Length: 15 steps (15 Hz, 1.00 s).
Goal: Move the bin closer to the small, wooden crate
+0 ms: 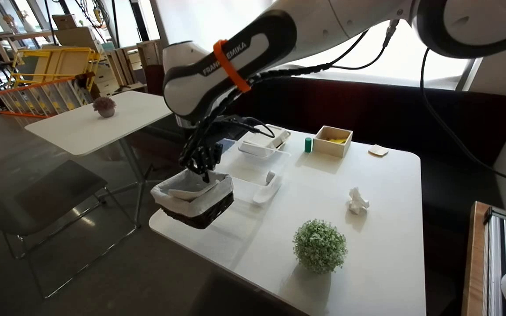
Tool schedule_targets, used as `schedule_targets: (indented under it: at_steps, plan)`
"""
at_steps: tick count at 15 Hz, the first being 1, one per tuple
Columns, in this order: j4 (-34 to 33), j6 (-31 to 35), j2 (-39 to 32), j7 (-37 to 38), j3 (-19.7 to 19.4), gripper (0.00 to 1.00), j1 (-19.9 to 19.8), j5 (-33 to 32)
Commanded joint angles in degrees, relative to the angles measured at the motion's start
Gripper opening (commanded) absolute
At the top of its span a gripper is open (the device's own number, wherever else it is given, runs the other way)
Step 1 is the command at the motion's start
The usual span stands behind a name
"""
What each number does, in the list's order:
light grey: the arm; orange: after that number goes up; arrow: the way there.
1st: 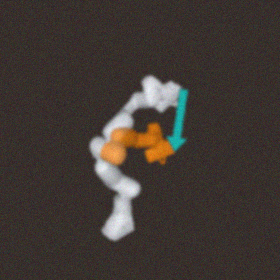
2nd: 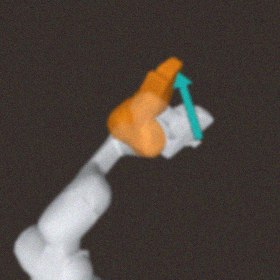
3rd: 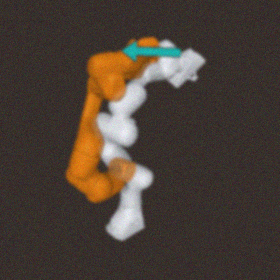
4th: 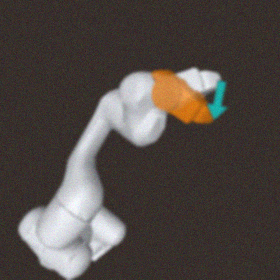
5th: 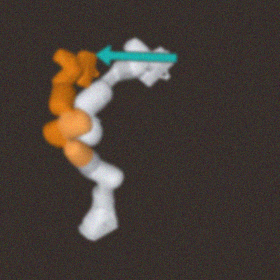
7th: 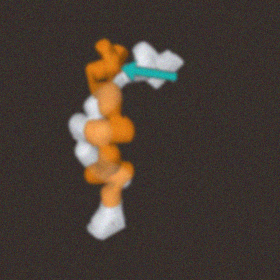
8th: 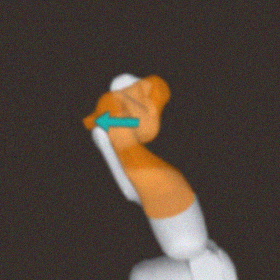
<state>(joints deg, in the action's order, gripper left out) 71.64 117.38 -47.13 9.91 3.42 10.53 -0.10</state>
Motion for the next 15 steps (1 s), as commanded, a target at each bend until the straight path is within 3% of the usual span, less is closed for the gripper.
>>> schedule_targets:
  at_steps: [1, 5, 8, 11, 12, 15]
  plan:
    - [13.1, 0.2, 10.0, 0.3, 1.1, 0.04, -3.1, 4.6]
    - [23.4, 4.3, 16.6, 1.7, -0.4, 0.04, -5.8, 7.7]
    - [31.7, 15.3, 21.0, 1.0, -2.2, 0.04, -7.4, 7.0]
    - [40.7, 27.3, 24.7, 2.9, -6.5, 0.04, -7.3, 2.2]
    - [32.3, 21.6, 19.9, 0.9, -4.3, 0.14, -7.9, 4.6]
    - [37.9, 25.8, 22.5, 1.1, -6.2, 0.14, -8.4, 3.0]
